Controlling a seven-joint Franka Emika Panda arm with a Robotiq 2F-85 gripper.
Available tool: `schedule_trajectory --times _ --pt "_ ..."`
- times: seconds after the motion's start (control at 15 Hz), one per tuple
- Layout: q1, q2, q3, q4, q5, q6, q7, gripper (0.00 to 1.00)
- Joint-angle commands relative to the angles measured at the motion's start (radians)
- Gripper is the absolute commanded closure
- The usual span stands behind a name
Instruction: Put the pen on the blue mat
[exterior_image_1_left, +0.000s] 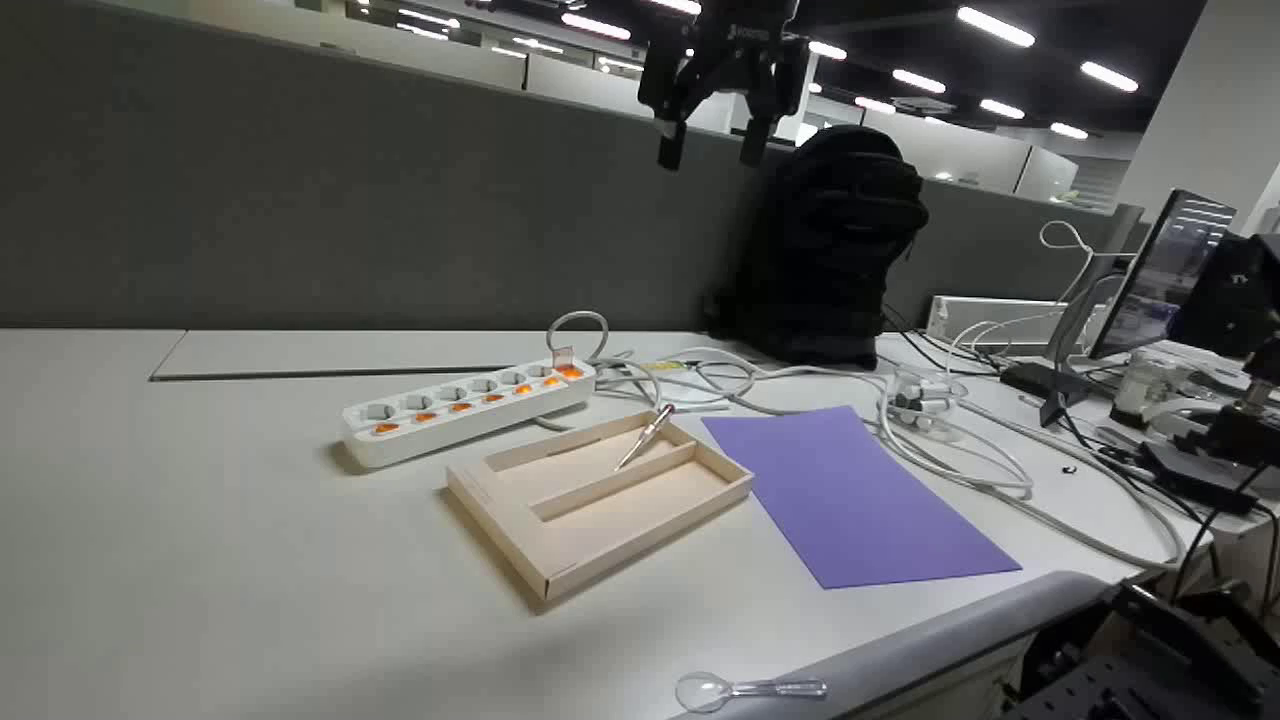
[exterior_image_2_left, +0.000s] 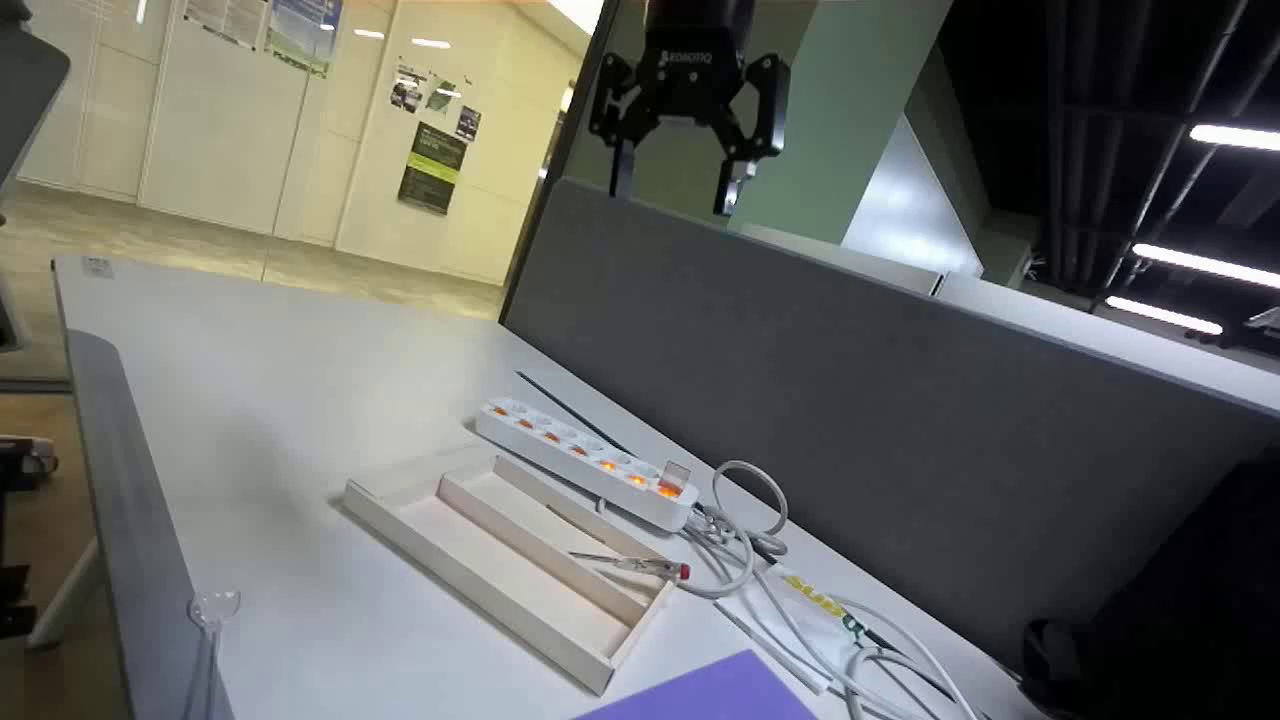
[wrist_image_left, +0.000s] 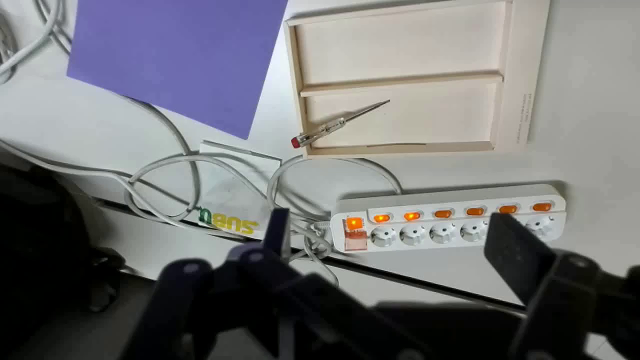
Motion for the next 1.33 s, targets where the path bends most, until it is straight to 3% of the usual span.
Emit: schedule_trajectory --times 0.0,0.93,1.27 --pt "0.018 0.001 -0.017 0.002 -0.007 -0.003 0.005 0.0" --pt "0.019 -0.004 -0.016 -0.004 -0.012 0.02 0.006 0.0" --pt "0.01 0.068 -0.031 0.038 -0.002 0.008 0.01 0.0"
